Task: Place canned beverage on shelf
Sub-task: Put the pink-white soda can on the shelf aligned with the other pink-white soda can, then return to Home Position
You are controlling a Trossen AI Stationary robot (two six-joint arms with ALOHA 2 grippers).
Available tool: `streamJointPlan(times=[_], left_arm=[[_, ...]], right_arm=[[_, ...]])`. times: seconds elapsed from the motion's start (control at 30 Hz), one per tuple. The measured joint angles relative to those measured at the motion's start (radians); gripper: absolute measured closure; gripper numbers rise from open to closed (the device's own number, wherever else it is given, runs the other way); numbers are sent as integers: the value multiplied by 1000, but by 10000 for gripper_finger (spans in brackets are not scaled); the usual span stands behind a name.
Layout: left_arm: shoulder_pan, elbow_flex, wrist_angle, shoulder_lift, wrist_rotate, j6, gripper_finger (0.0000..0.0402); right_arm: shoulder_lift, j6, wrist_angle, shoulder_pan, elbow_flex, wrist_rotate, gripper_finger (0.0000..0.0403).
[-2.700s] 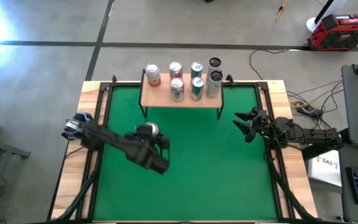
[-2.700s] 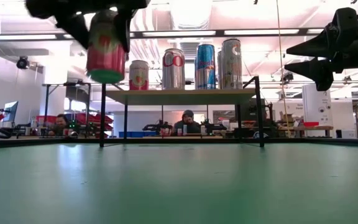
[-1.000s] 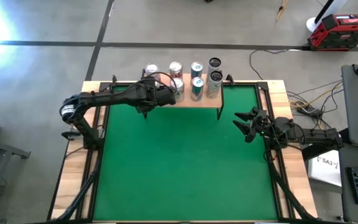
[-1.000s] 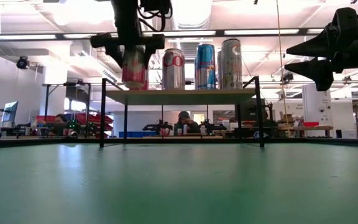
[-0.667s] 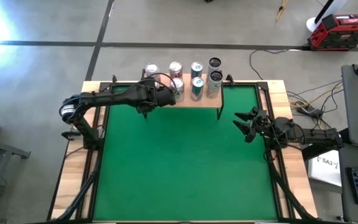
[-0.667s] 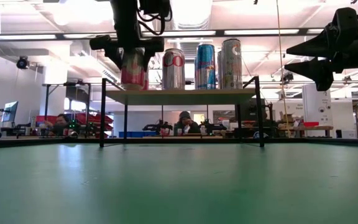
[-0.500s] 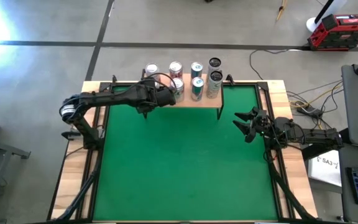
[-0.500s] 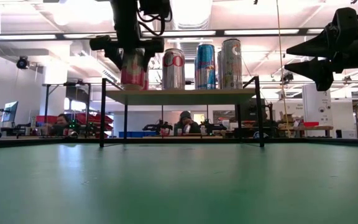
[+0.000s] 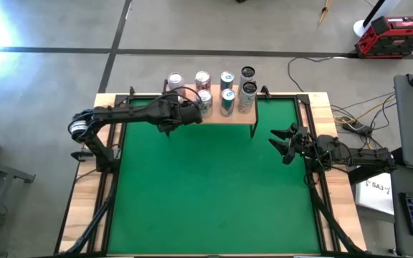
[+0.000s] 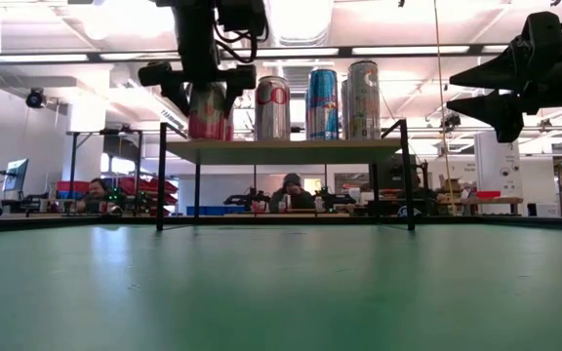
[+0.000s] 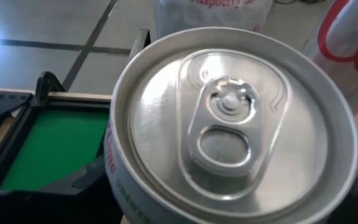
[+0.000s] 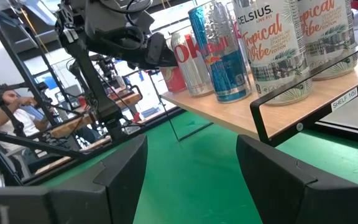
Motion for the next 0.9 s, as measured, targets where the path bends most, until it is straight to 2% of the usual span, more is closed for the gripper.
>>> streamJointPlan(times=[0.4,0.63,0.9], left_arm=[[-8,-5,-3,-3,-22,-7,50],[-46,-5,-37,-23,-19,-24,9],[-128,-4,-79,-44,49,-49,4]], right_arm=[[0,0,0,0,0,0,165],[0,0,0,0,0,0,165],[0,0,0,0,0,0,165]])
